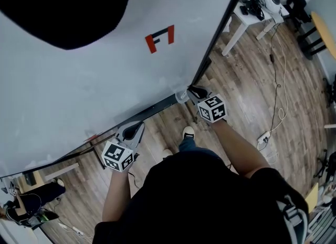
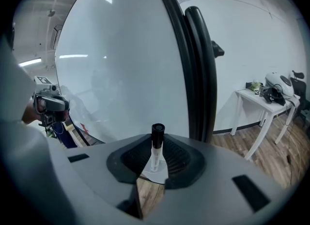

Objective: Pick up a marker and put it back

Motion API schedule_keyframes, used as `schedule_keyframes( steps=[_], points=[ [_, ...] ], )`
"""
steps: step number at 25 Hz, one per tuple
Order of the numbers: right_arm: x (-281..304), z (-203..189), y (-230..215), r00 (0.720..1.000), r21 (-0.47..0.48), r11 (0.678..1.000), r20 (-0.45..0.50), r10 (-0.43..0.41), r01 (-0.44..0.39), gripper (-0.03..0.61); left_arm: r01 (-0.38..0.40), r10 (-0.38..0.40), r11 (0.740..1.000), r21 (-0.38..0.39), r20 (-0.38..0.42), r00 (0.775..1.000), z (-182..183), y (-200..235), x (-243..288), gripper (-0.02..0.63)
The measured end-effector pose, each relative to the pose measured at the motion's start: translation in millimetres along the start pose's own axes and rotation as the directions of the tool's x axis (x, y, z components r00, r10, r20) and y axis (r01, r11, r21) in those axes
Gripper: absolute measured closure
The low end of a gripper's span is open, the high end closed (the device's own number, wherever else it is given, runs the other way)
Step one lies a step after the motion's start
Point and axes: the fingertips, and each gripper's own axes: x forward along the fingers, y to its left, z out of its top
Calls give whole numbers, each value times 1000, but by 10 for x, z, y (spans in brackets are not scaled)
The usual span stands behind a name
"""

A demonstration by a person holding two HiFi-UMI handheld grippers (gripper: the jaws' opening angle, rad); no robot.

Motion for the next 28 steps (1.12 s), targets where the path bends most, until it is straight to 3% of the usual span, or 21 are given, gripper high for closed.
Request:
schedule_keyframes(
  steps=[12,20,28],
  points=[
    [193,-232,-8,999,-8,1000,-39,4,-5,511,-6,6,1000,-22,-15,1000,-83,-14,-1,600],
    [225,-219,-100,997,-61,998,-75,-20,15,498,3,-3,1000,-26,-8,1000,-89,-62,-8,600],
    [64,-117,-183,997,-50,998,-55,-51,49,472,13,-13,1000,-16,10,1000,-65,-137,-95,600]
  ],
)
